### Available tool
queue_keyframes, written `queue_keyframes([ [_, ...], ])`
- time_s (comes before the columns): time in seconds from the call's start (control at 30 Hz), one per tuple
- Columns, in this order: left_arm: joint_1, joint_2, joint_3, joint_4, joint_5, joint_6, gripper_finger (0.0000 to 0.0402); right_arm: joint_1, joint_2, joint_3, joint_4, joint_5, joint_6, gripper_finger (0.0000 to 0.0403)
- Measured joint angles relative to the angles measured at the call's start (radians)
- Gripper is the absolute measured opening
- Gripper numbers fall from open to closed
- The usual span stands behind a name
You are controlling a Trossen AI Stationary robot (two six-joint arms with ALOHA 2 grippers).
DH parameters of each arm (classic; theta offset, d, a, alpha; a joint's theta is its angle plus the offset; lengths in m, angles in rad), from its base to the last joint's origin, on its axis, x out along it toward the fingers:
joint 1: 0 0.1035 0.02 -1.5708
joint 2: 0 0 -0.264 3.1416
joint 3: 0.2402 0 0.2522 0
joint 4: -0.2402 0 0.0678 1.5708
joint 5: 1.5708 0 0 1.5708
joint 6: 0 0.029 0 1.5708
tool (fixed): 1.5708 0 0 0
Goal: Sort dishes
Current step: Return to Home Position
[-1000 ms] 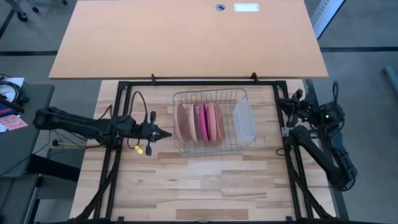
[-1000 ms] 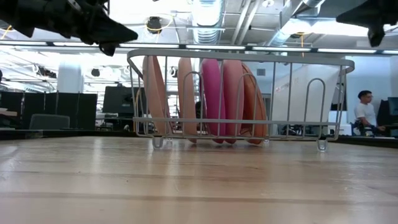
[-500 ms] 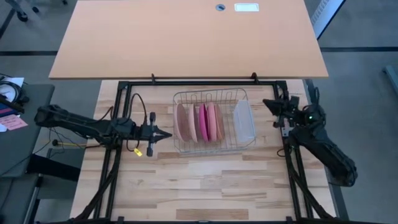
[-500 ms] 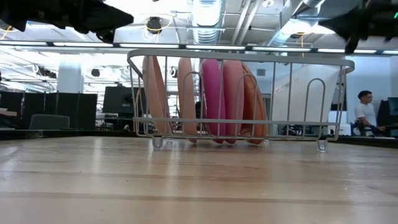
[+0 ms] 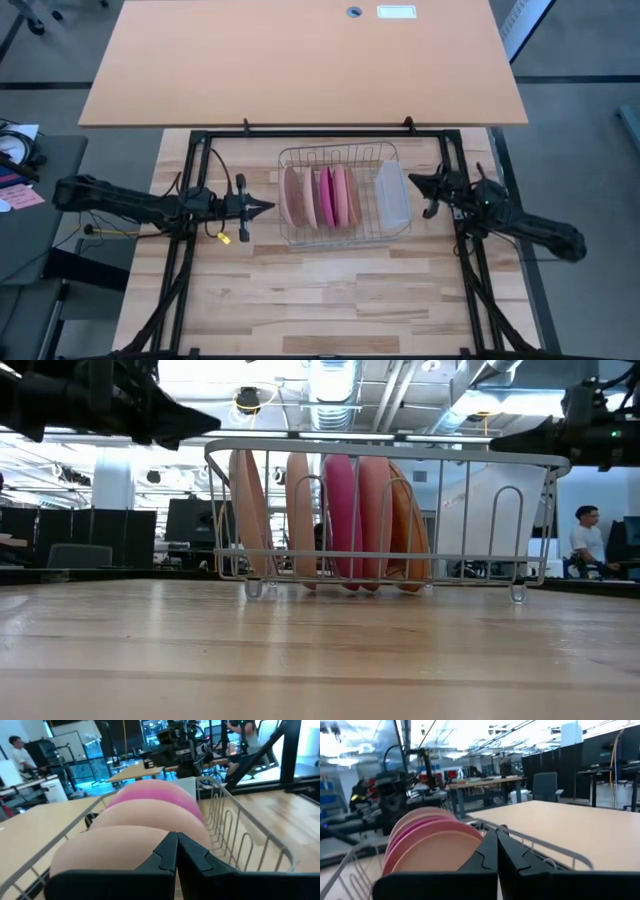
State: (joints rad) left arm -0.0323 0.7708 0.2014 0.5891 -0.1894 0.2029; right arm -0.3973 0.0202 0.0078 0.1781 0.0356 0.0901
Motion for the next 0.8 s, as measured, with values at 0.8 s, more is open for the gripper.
queue_keyframes([
  [0.8, 0.128, 0.0, -0.19, 0.182, 0.031, -0.027, 0.0, 0.286, -0.001, -0.002, -0.148, 0.021, -0.044, 0.0],
])
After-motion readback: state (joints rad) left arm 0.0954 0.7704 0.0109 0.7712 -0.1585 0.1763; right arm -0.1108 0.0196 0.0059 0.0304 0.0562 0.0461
